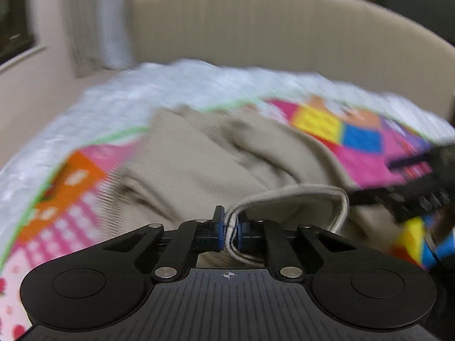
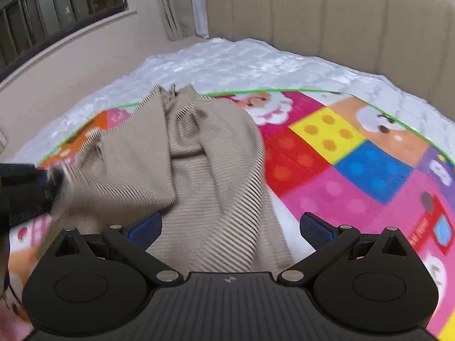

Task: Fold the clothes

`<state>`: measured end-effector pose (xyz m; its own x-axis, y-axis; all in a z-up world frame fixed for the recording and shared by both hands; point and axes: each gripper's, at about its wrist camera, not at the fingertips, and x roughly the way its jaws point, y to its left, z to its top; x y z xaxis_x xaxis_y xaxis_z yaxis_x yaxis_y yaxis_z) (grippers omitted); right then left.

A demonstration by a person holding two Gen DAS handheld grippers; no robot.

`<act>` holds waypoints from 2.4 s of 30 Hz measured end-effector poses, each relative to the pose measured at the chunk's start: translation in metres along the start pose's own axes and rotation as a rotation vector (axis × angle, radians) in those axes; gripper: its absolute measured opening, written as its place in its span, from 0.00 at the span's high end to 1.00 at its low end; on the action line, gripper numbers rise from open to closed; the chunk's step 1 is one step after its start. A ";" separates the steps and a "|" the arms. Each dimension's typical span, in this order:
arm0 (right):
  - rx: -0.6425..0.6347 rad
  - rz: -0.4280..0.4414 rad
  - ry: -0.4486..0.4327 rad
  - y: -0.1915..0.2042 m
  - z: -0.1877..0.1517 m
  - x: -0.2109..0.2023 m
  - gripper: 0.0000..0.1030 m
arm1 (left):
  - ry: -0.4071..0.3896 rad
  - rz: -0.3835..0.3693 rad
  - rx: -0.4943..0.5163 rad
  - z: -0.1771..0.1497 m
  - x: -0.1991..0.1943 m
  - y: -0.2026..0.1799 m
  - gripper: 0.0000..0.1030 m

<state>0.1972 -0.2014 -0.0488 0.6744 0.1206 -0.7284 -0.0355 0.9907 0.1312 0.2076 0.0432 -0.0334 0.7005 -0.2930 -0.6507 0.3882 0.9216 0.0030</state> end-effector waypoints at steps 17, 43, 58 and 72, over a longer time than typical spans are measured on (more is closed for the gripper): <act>0.108 -0.037 0.153 0.010 0.002 0.078 0.00 | -0.203 0.570 -0.836 -0.016 0.004 0.255 0.88; -0.403 0.087 0.191 0.020 -0.036 -0.028 0.18 | 0.064 -0.050 -0.383 -0.003 0.044 0.088 0.07; -0.522 -0.306 -0.200 -0.032 0.098 -0.024 0.91 | 0.104 -0.028 -0.412 -0.011 0.052 0.102 0.05; -0.369 -0.546 -0.180 -0.107 0.170 0.090 0.60 | 0.146 -0.047 -0.416 -0.015 0.077 0.108 0.05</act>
<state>0.3872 -0.3075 -0.0143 0.7783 -0.3830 -0.4976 0.1171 0.8671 -0.4841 0.2947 0.1239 -0.0947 0.5846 -0.3256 -0.7432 0.1230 0.9409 -0.3155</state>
